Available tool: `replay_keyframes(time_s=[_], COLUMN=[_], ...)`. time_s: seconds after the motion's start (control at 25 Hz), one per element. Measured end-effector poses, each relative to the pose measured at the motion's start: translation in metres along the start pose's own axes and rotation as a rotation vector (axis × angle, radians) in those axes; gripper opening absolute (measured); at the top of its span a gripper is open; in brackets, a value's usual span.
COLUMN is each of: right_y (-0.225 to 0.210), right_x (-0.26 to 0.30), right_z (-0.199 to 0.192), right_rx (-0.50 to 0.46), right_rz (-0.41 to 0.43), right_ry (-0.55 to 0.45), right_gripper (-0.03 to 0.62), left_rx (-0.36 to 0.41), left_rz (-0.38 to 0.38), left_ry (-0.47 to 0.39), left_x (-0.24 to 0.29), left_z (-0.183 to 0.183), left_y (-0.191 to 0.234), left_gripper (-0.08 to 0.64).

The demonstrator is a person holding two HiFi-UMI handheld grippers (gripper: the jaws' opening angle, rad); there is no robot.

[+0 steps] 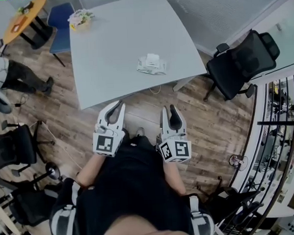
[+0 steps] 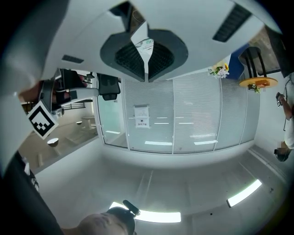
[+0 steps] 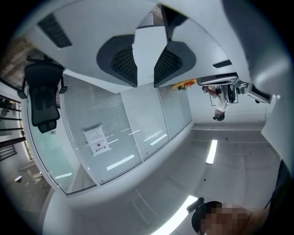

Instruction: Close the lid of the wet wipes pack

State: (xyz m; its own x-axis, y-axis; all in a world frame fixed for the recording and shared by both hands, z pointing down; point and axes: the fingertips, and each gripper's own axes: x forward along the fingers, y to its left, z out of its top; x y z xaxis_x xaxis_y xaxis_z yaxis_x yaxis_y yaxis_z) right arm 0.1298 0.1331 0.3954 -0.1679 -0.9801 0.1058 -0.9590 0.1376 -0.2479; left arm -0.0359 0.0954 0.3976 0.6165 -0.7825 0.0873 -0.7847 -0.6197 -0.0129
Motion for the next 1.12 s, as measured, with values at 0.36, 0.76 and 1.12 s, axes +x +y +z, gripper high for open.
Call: replay_keyframes(time_s=[0.36, 0.76, 1.12], right_y=[-0.043, -0.106, -0.138], right_x=[0.084, 0.22, 0.293], right_z=[-0.006, -0.019, -0.041], right_rx=[0.01, -0.009, -0.021], right_rz=[0.006, -0.019, -0.057], right_ry=[0.043, 0.115, 0.22], right_gripper=[0.124, 0.124, 0.124], left_rx=[0.044, 0.243, 0.437], left_rz=[-0.018, -0.253, -0.518], left_ry=[0.061, 0.389, 0.617], left_x=[0.102, 0.259, 0.331], left_z=[-0.024, -0.13, -0.236], left_y=[0.04, 0.094, 0.098], left_gripper=[0.041, 0.061, 0.162])
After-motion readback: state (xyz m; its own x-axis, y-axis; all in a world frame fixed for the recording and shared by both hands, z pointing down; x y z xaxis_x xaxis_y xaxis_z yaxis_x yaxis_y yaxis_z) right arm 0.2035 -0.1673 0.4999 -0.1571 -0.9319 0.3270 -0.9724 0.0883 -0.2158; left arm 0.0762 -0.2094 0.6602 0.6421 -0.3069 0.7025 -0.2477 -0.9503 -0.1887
